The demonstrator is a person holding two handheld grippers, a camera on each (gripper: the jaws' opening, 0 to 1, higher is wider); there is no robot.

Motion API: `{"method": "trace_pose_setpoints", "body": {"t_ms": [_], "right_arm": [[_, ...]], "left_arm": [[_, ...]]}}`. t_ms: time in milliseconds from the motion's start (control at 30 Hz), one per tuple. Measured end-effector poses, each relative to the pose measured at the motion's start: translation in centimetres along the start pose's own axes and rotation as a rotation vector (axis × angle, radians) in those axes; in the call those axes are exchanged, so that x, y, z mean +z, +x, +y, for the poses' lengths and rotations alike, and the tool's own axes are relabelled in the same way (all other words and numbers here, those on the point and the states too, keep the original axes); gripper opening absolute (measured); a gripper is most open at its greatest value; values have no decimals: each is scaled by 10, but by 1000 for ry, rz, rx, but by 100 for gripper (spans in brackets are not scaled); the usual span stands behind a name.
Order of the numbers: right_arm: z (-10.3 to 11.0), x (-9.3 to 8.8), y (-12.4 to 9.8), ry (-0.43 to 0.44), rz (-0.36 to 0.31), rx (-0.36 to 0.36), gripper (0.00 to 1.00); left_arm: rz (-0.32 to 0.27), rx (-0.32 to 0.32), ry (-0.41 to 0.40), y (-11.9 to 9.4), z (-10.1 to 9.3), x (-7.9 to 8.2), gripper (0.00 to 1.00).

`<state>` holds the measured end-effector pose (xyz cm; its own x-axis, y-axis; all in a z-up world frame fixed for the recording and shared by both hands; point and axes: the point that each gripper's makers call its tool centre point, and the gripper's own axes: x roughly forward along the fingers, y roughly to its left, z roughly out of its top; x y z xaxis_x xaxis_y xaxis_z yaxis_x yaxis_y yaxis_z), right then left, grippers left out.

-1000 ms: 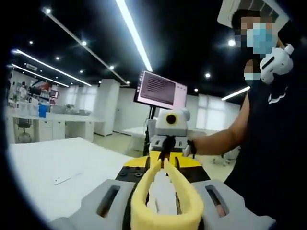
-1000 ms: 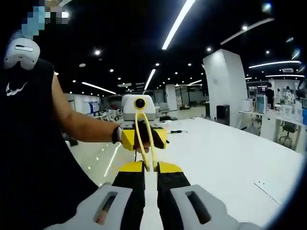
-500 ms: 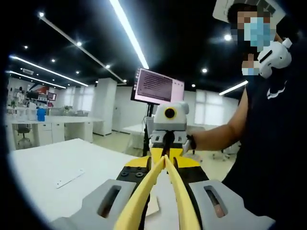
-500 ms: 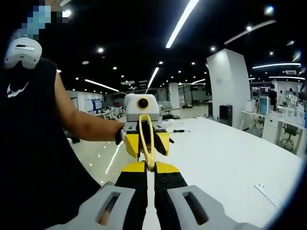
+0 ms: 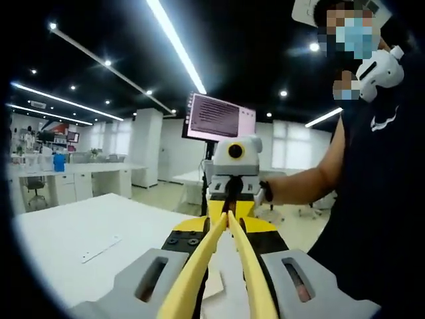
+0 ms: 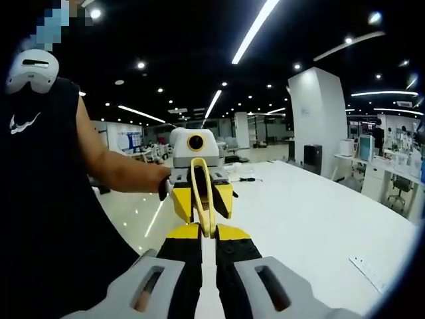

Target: Place the target food into the container with the food tongs after gripping and lifting it, then release it inside without dropping or visibly crushing the food.

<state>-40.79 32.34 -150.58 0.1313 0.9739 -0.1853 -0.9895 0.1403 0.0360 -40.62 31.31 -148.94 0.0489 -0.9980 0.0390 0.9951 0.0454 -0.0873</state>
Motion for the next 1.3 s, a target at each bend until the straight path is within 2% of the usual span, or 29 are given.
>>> {"method": "trace_pose_setpoints", "body": {"t_ms": [67,200,300,533,667,733,800,867,1000,1133,1167,1300], "right_arm": [[3,-4,2,-22,29,6,2],[3,-4,2,-75,55,-9,2],[2,-2,1,-82,63,-21,2],[2,-2,0,-109,80,-34,2],[1,-2,-1,-89,73,-39,3],[0,-1,-2,-76,64,-43,7],[-4,6,-2,-104,10,-57,15],[-2,4,-3,-58,2,-48,16],[-6,9,-3,-39,-39,-64,20],[-4,4,-2,-60,-3,-63,12],[-4,0,-2,-67,29,-65,10],[-5,-1,-1,-90,42,-80,10]], "left_arm": [[38,-11,-22,1,-2,-4,14],[23,-28,-40,1,-5,3,17],[36,-14,25,2,-2,2,15],[41,-11,10,2,-5,1,15],[23,1,33,1,-5,1,14],[13,9,51,2,-4,2,15],[1,19,59,0,-2,4,18],[-6,17,57,0,-2,6,18],[-14,23,61,0,1,9,20],[6,19,65,2,0,4,18],[22,21,67,3,0,1,18],[31,29,53,2,2,1,20]]}}
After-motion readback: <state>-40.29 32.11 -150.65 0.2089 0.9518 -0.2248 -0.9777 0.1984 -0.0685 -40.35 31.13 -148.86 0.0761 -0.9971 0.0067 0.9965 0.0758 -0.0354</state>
